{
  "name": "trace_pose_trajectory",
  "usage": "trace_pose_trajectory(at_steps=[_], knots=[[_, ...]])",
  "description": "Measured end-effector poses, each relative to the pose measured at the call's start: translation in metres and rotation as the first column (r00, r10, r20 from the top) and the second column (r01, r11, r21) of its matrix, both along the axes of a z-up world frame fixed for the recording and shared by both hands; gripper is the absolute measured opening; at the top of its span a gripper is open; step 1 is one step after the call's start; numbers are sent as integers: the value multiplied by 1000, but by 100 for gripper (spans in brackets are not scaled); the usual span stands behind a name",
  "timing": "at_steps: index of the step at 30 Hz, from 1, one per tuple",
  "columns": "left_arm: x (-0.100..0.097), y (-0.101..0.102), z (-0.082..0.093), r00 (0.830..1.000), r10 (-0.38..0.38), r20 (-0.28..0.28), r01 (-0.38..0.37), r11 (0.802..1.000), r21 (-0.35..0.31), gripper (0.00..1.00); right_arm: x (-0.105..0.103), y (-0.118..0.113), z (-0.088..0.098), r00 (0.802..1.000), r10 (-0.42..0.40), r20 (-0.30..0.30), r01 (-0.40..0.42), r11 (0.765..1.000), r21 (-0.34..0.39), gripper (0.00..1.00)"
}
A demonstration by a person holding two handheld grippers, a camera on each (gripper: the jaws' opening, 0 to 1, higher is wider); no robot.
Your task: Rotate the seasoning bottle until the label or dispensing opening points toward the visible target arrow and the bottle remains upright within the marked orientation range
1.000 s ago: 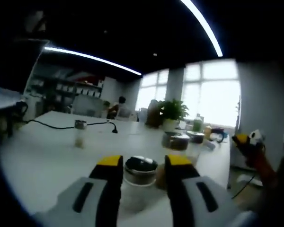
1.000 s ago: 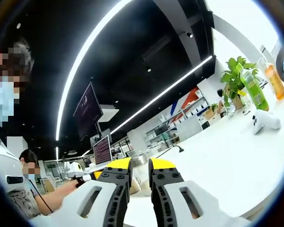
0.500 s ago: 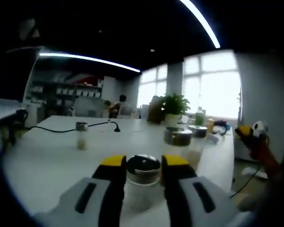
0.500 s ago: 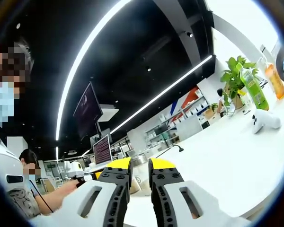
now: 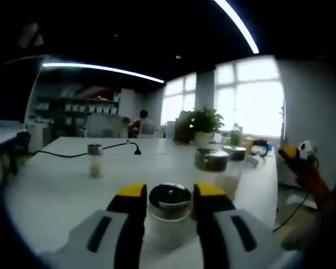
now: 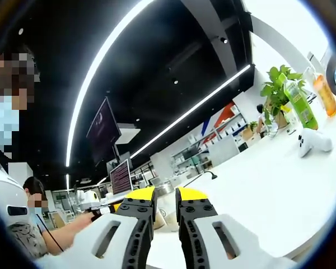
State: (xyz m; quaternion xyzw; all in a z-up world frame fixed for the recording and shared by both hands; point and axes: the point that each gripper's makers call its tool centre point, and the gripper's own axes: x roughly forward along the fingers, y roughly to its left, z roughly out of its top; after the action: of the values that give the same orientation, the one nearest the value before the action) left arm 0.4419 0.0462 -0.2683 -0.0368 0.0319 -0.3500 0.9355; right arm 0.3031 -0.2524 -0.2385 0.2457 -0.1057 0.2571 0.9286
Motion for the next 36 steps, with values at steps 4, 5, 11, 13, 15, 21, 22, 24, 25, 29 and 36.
trace_pose_trajectory(at_steps=[4,5,11,13,15,21,22,24,25,29,36], knots=[[1,0,1,1000,9,8,-9,1000,9,32,0,0,-1,1000,1,-1,-1,1000,0,12],[1,1,1,1000,10,11,-10,1000,9,32,0,0,-1,1000,1,-1,-1,1000,0,12],[0,1,1,1000,1,8,-1,1000,1,32,-1,0,-1,1000,1,0,-1,1000,4,11],[0,1,1,1000,-7,7,7,1000,2,32,-1,-1,0,1000,2,2,-2,1000,6,11],[0,1,1,1000,-16,7,16,1000,6,32,-1,-1,0,1000,2,2,-2,1000,6,11],[1,1,0,999,-53,8,53,998,16,31,-1,1,0,1000,9,0,-9,1000,6,11],[1,1,0,998,-61,8,61,998,19,31,-1,2,0,1000,10,0,-10,1000,5,11],[1,0,0,997,-79,9,78,997,26,31,-1,2,0,1000,12,0,-12,1000,6,11],[1,0,0,996,-89,10,89,996,27,31,-1,3,0,1000,13,0,-13,1000,6,11],[1,-1,0,993,-121,7,121,992,35,31,-1,4,1,1000,12,3,-12,1000,5,11],[2,-3,0,985,-169,18,168,984,53,31,-1,4,2,1000,12,6,-12,1000,8,11]])
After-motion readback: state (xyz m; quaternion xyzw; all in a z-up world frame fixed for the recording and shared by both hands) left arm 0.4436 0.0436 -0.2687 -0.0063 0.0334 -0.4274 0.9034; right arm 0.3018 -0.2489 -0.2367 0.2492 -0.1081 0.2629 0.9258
